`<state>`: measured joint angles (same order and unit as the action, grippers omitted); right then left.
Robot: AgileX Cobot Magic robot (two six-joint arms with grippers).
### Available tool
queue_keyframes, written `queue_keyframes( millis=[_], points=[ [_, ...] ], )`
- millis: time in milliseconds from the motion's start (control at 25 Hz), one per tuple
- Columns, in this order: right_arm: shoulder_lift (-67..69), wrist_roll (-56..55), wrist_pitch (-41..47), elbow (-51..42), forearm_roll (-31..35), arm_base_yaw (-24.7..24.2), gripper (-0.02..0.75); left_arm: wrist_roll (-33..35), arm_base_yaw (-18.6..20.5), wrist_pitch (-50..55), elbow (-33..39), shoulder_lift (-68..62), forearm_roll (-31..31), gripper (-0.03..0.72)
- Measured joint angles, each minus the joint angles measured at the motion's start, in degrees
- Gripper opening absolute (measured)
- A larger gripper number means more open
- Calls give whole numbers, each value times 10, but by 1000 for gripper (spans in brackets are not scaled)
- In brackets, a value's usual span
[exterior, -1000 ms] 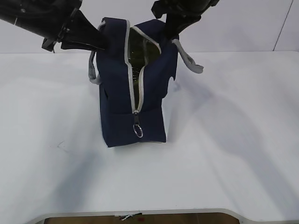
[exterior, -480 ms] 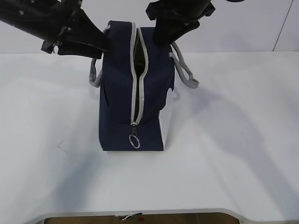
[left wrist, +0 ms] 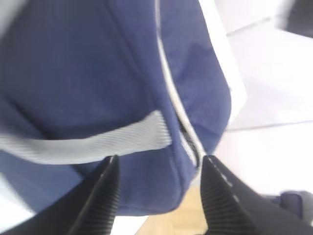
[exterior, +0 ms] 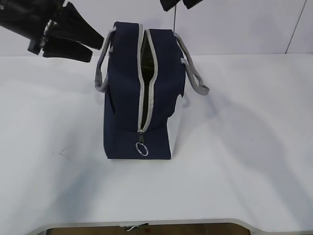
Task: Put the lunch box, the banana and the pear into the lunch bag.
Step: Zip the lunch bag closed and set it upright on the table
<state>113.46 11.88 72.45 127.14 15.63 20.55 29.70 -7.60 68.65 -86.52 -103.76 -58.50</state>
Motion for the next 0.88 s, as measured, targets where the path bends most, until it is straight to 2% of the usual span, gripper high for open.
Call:
queue_keyframes(
  millis=[120, 320, 400, 520, 680, 880],
  points=[
    [-23, 0, 0, 0, 1, 0, 460, -19, 9, 2, -7, 28, 61, 400],
    [-61, -1, 0, 0, 1, 0, 460, -93, 4, 11, -12, 87, 240, 393],
    [-77, -1, 0, 0, 1, 1, 460, -112, -4, 14, -12, 111, 288, 387],
    [-109, 12, 0, -25, 1, 2, 460, -125, -13, 19, -12, 146, 317, 383],
    [-184, 37, -26, -135, 2, 7, 460, -137, -15, 24, -12, 181, 324, 381],
    [-331, 105, -186, -392, 2, 7, 460, -145, -15, 25, -12, 208, 325, 380]
  ],
)
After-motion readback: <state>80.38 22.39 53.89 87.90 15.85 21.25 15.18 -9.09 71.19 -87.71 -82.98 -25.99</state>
